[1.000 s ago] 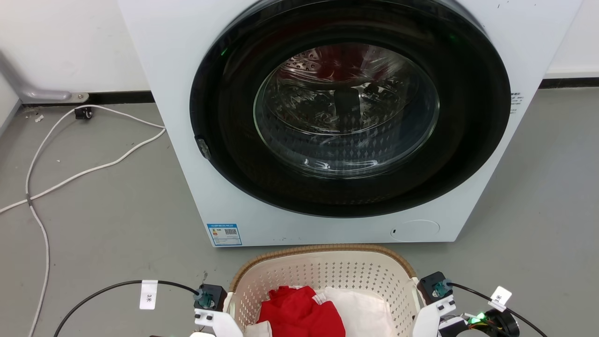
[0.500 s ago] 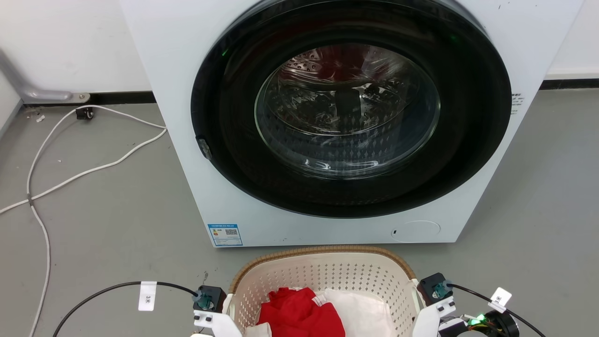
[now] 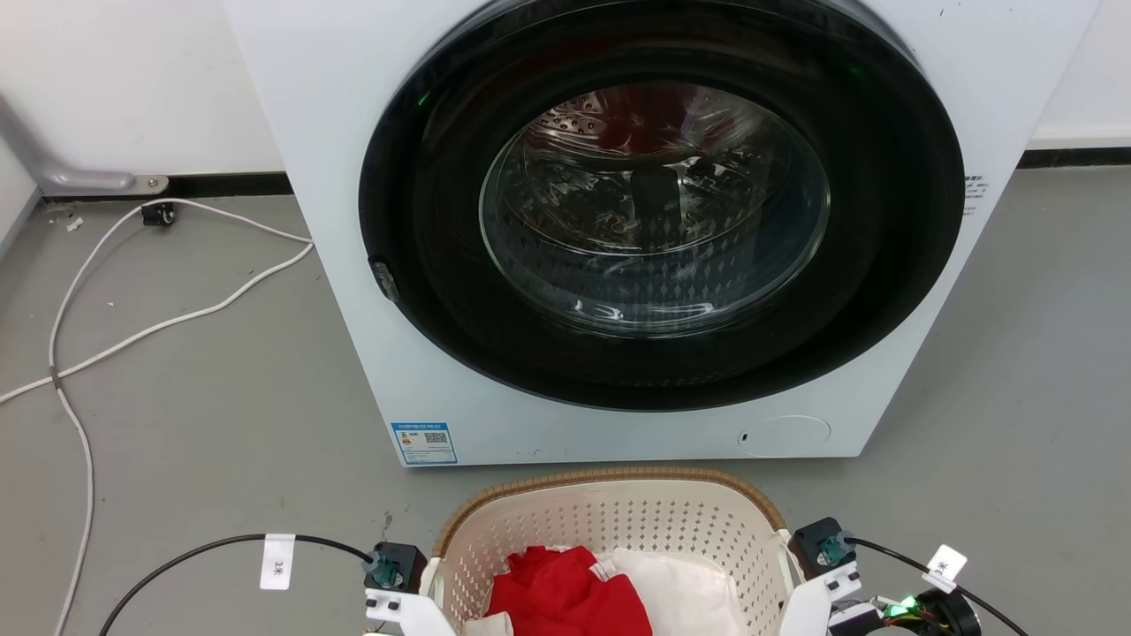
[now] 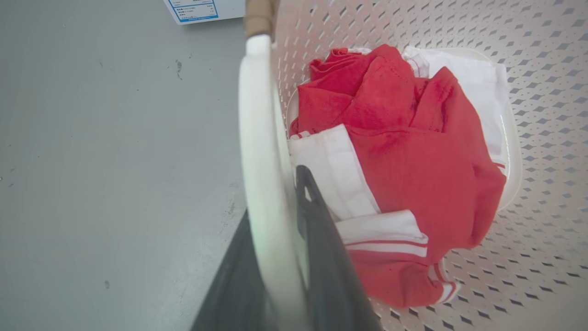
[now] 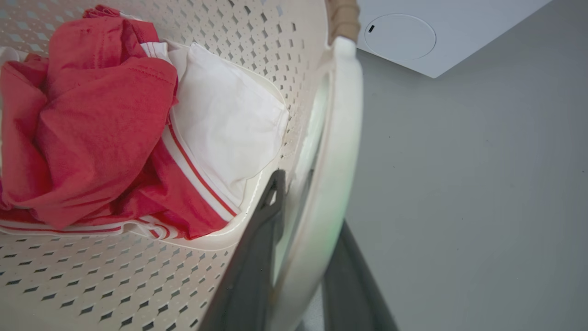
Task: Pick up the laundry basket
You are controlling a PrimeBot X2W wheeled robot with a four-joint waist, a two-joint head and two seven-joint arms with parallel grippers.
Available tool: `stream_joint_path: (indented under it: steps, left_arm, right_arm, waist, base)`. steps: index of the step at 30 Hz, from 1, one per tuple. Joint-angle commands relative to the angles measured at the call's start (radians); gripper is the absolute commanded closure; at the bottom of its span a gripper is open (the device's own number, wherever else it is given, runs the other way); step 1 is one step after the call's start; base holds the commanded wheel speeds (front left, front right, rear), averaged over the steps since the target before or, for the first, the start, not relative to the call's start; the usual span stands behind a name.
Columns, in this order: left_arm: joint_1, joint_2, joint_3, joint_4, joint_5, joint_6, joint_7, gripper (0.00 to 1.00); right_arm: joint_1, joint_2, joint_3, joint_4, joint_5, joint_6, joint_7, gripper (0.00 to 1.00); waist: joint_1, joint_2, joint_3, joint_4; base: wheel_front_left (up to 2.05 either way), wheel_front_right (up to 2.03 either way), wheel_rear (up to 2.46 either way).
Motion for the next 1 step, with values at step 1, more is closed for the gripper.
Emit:
stream_joint_path:
  steps: [1]
  left_arm:
    - [-0.011, 0.003, -0.011, -0.002, -0.001, -0.009, -0.004, 1.0]
  right_arm:
    - [0.004, -0.001, -0.001, -0.003, -0.011, 0.0, -0.005, 1.0]
  waist:
    - [-0.0001, -0.0001, 0.0, 0.0]
  base:
    - [0.0, 0.0, 0.0]
